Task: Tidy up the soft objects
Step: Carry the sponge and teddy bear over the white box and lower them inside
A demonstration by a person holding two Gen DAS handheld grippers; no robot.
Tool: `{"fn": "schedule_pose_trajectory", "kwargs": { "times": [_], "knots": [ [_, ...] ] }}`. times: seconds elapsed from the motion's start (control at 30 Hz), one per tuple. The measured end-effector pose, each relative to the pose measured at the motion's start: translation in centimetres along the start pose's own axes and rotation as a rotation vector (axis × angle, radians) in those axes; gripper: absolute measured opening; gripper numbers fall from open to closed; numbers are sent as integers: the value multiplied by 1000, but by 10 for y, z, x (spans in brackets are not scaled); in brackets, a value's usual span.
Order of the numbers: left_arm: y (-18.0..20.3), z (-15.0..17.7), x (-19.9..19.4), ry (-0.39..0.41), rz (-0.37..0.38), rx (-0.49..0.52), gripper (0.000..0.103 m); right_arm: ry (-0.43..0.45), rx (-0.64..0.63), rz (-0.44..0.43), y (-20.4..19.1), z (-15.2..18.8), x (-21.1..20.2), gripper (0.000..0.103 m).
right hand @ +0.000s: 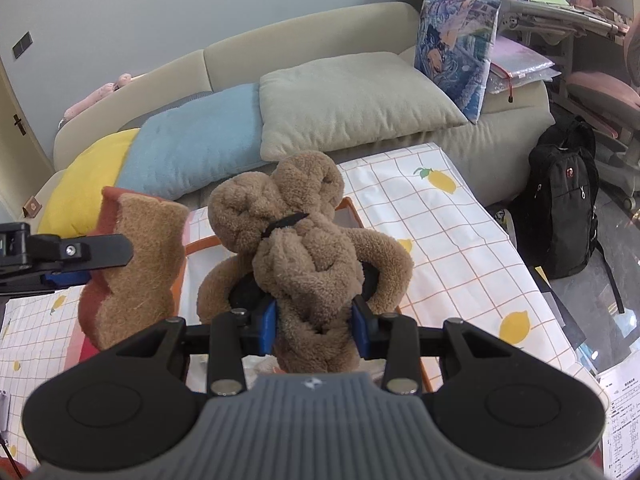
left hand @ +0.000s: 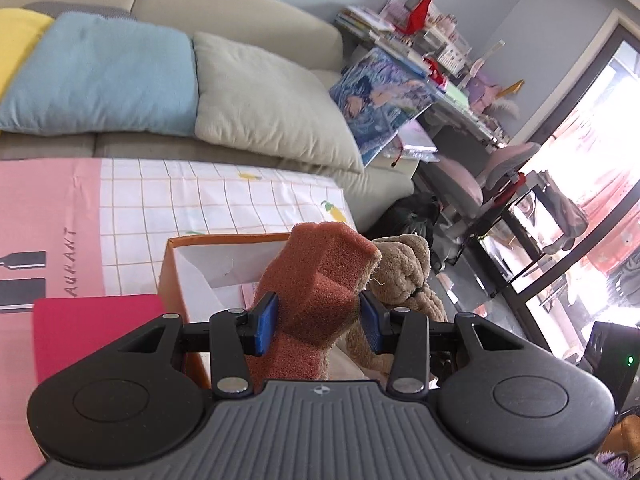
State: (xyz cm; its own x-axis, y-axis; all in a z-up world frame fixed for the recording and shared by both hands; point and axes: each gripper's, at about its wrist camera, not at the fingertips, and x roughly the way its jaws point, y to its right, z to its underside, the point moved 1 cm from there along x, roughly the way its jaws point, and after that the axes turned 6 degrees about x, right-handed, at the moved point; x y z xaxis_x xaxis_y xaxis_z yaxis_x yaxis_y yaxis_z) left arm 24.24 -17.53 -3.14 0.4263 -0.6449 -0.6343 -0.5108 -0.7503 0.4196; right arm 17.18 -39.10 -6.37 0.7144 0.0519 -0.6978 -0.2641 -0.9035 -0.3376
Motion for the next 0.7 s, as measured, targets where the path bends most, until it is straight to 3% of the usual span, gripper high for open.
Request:
{"fn": "schedule_pose_trajectory", "kwargs": {
  "times": [0.17,0.33,0.7],
  "knots": [
    [3,-3,35,-66,-17,14,50,-42,-16,2,-2,-3,26,37],
    [-1,-2,61,-113,-122,85,50,-103,-79,20,-8,-4,58,38],
    [-9,5,105,-248,-242,209,50,-198,-125,67,-6,7,111,42]
  ]
}}
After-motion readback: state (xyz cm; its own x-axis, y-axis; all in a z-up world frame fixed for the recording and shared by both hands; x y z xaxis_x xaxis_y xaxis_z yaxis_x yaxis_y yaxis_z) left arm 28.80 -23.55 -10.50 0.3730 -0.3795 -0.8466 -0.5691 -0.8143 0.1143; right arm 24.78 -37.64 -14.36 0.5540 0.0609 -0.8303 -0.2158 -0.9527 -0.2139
